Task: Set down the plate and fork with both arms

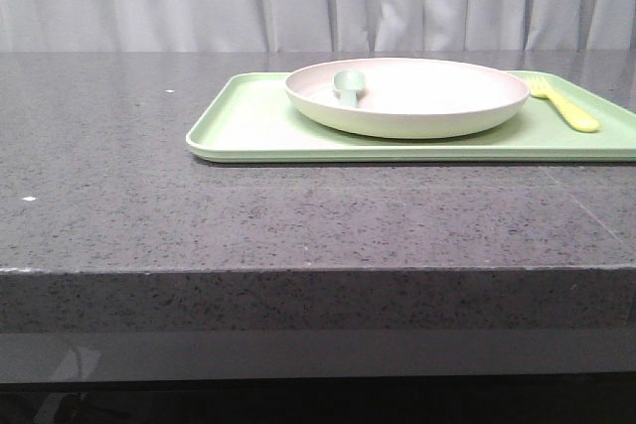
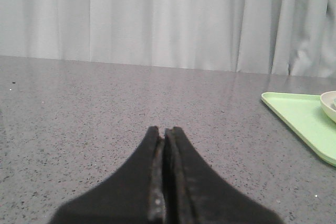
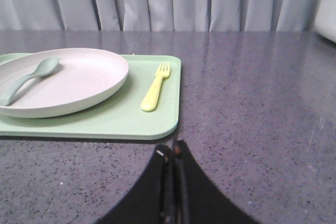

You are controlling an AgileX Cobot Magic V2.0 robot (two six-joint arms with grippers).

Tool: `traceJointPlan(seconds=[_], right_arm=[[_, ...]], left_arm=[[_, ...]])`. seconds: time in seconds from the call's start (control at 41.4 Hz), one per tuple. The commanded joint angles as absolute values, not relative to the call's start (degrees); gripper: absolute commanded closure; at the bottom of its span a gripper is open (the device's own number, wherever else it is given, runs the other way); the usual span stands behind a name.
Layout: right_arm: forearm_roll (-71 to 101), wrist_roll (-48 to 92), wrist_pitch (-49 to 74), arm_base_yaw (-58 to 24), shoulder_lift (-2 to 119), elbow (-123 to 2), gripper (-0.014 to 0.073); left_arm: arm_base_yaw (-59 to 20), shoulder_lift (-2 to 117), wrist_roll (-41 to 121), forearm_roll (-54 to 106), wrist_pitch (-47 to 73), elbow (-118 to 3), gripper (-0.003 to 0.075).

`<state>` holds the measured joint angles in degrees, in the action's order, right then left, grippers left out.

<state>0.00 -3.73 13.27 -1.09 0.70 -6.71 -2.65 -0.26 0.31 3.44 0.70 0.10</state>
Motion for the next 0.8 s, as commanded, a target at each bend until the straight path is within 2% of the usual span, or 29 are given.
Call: traceJointPlan(seconds=[0.0,0.145,0.772], right_arm=[[-0.56,-3.64,1.75,-0.4,-1.12,-3.8,0.0711],[-0.56,-3.64,-4.43,-0.41,-1.6,1.27,0.0711],[0.0,-3.64,-4.89,-0.41,-1.6,1.23,0.0711]], left_arm=[[-3.17,-1.5,0.51,3.89,-4.31,0.7,0.0741],[-3.17,-1.5,0.51,3.89,-4.31,0.7,0.074],[-3.17,-1.5,0.51,3.89,-4.31,0.7,0.0741]])
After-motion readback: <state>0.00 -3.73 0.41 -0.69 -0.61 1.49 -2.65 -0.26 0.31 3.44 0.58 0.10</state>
